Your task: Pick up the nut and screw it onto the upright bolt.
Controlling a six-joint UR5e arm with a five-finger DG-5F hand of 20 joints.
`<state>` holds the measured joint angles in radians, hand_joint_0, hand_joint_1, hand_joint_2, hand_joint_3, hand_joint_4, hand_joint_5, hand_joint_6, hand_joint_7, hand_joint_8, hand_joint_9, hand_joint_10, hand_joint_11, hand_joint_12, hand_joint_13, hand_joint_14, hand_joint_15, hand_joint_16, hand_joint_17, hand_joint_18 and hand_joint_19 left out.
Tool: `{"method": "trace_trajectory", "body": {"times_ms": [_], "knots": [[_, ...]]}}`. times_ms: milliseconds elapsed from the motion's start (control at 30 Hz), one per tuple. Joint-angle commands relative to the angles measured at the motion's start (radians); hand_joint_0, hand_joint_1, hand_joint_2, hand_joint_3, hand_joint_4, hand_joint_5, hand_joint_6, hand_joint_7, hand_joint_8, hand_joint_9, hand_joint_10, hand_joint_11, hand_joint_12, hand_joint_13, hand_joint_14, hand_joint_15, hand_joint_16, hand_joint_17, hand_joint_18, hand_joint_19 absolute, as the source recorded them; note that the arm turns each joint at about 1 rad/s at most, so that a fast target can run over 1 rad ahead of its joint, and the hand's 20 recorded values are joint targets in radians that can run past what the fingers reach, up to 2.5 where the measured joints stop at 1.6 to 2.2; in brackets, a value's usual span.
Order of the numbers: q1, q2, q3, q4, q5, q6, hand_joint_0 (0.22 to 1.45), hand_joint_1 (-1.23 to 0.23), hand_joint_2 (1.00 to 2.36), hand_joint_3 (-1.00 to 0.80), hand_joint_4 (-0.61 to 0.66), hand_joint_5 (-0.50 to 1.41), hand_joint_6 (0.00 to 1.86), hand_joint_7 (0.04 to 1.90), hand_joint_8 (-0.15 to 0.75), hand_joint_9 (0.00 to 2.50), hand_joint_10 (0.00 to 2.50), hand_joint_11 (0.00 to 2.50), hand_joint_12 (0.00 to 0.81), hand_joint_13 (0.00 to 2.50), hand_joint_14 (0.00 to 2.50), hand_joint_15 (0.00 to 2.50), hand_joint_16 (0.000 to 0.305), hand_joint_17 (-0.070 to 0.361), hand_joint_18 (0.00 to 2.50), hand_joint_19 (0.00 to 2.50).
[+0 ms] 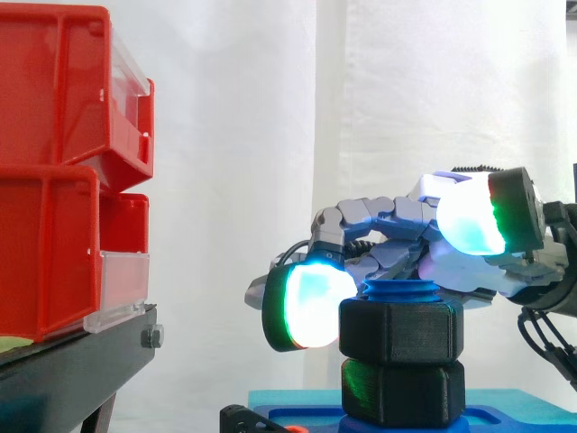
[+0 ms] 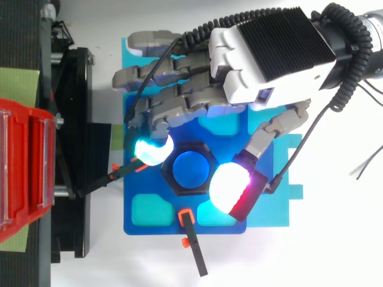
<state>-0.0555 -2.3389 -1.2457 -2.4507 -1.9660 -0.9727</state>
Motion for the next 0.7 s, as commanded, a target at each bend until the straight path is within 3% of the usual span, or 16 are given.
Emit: {"method": "trace_trajectory", "body": {"times_ms": [0,400,667], "knots": [[-0.01,0.001,0.014,-0.001,-0.022,0.0,0.43,-0.2,1.0,-0.5,0.15,-0.02,0.5,1.35,0.273,0.71,0.0,0.0,0.331,0.29,0.0,0.0,0.037,0.083,0.0,0.0],[-0.03,0.001,0.025,-0.001,-0.051,0.0,0.44,-0.23,1.0,-0.5,0.12,0.02,0.5,1.39,0.264,0.87,0.0,0.0,0.315,0.39,0.0,0.0,0.033,0.074,0.0,0.0],[-0.033,0.0,0.023,-0.002,-0.056,-0.004,0.45,-0.23,1.0,-0.5,0.09,0.05,0.5,1.37,0.244,0.98,0.0,0.0,0.304,0.45,0.0,0.0,0.03,0.068,0.01,0.0]]}}
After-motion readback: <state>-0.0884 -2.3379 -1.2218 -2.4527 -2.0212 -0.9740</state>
